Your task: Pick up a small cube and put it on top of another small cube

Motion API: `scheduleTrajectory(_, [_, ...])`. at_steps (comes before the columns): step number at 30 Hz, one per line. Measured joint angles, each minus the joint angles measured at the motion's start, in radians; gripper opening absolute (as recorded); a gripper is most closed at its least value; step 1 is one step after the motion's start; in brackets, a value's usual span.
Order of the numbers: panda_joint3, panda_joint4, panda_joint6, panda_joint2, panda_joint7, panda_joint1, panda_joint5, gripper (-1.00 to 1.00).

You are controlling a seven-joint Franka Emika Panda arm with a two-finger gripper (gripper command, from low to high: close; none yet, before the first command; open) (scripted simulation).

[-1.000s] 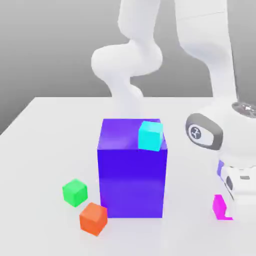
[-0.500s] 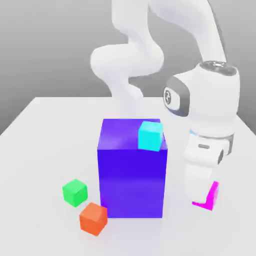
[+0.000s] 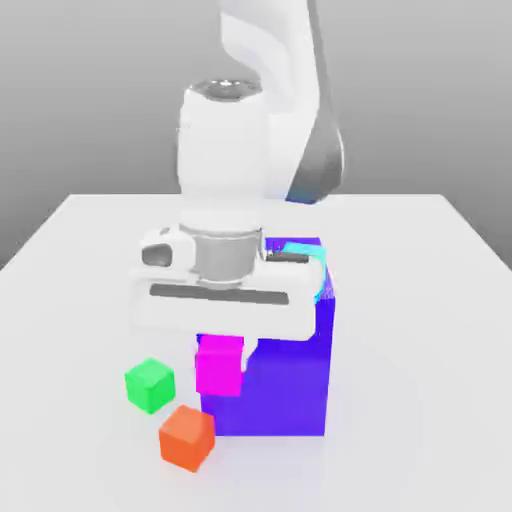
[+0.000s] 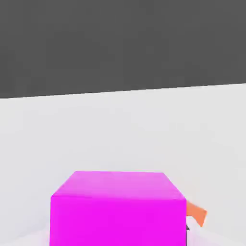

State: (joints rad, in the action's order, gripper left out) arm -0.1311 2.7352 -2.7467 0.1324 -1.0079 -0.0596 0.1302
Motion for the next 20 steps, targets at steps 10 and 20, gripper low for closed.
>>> scheduleTrajectory(10, [-0.077,0.159,0.039,0.072,-0.392,-0.215,-0.022,-1.0])
scheduleTrajectory(20, [-0.071,0.159,-0.178,-0.163,-0.311,-0.192,-0.16,1.0])
